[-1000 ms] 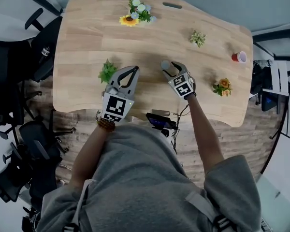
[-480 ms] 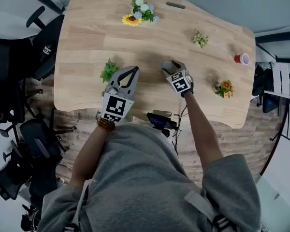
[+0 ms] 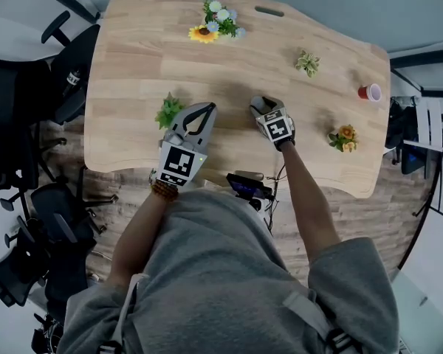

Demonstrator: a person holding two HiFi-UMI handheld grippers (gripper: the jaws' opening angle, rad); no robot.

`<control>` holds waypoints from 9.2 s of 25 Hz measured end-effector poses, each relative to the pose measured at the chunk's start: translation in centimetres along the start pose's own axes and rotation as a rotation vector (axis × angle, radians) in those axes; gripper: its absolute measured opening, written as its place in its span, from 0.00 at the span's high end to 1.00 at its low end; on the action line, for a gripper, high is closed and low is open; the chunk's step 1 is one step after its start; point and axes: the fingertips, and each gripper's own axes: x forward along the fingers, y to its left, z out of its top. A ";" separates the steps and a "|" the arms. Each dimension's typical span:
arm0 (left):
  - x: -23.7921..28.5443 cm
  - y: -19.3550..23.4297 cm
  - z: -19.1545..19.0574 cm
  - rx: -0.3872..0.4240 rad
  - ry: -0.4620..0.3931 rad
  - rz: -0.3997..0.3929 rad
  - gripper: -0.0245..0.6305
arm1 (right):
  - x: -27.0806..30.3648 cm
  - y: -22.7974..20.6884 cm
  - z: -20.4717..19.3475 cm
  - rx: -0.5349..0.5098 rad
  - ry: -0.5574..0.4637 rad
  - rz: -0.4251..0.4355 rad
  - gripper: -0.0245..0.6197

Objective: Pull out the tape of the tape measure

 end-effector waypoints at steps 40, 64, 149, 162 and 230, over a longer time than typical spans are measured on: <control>-0.4 -9.5 6.8 -0.661 -0.262 -0.917 0.84 | -26.5 12.6 16.1 -0.461 -0.493 -0.326 0.61; -3.4 -7.5 10.2 -0.763 -0.447 -1.086 0.86 | -30.8 13.1 18.6 0.299 -0.926 0.387 0.77; 3.1 -4.2 0.8 -0.034 0.083 -0.354 0.95 | -21.7 13.2 13.0 -0.291 -0.276 -0.118 0.86; 3.2 0.4 -0.7 -0.109 0.112 -0.211 0.95 | -21.8 12.9 11.5 -0.236 -0.239 -0.094 0.86; 1.0 9.9 -4.1 -0.162 0.160 0.101 0.95 | -20.6 11.9 6.1 -0.293 -0.094 -0.087 0.86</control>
